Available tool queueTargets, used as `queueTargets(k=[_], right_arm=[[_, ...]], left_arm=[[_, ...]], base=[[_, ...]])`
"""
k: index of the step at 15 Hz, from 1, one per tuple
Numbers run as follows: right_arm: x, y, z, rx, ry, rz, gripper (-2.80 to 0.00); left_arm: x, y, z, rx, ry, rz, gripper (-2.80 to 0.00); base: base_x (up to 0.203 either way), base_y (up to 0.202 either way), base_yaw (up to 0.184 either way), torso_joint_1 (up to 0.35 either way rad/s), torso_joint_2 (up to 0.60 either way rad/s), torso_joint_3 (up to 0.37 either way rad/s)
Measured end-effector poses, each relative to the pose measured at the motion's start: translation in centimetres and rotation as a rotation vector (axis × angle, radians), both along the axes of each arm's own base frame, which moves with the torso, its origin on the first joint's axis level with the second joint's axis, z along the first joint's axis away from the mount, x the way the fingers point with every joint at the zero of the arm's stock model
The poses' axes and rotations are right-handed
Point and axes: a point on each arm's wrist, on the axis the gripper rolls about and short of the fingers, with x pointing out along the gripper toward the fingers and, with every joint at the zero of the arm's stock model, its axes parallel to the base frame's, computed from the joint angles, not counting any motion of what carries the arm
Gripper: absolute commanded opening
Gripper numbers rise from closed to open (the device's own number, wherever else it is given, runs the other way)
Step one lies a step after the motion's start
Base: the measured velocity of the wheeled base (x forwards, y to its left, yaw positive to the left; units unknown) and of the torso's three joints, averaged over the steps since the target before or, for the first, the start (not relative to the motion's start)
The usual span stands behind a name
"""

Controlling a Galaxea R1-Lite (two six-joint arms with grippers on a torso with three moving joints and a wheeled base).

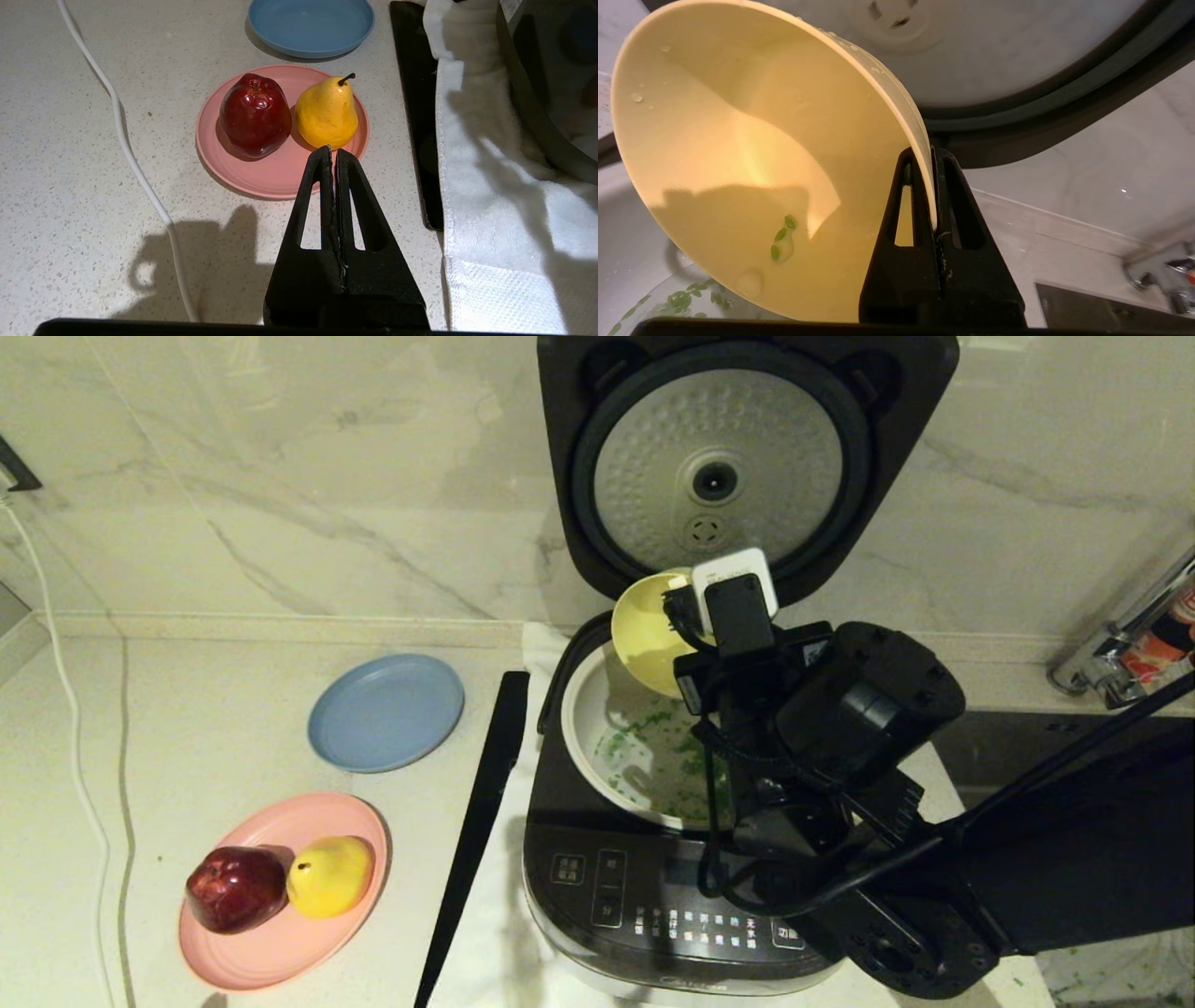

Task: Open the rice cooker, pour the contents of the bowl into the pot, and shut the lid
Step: Pour the water from the bowl into the rice cooker, then place the bowl on the table

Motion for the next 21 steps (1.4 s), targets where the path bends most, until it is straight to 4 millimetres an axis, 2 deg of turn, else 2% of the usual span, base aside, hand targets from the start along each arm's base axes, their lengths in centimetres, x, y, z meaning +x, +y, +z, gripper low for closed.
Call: queueTargets(k=[6, 11, 14, 18, 21], right_arm=[[-1.7, -1.2, 5.2, 0.039, 0.070, 0.030, -2.80], [-4.1, -3.3, 9.0, 0.124, 0.230, 0.091, -2.80], [-6.4, -5.9, 10.3, 0.193, 0.394, 0.152, -2.80], [-9.8, -10.3, 10.9, 0.316, 0.678, 0.268, -2.80], [-10.9, -14.1, 10.9, 0.403, 0.841, 0.264, -2.80]], left_arm=[[0.0, 0.0, 0.0, 0.000, 0.000, 0.000, -2.80], [0.0, 0.0, 0.0, 0.000, 0.000, 0.000, -2.80], [0.0, 0.0, 0.0, 0.000, 0.000, 0.000, -2.80], [0.0, 0.0, 0.0, 0.000, 0.000, 0.000, -2.80], [0.0, 0.0, 0.0, 0.000, 0.000, 0.000, -2.80]], base=[[0.000, 0.000, 0.000, 0.000, 0.00, 0.000], [0.000, 0.000, 0.000, 0.000, 0.00, 0.000], [0.000, 0.000, 0.000, 0.000, 0.00, 0.000], [0.000, 0.000, 0.000, 0.000, 0.00, 0.000], [0.000, 0.000, 0.000, 0.000, 0.00, 0.000]])
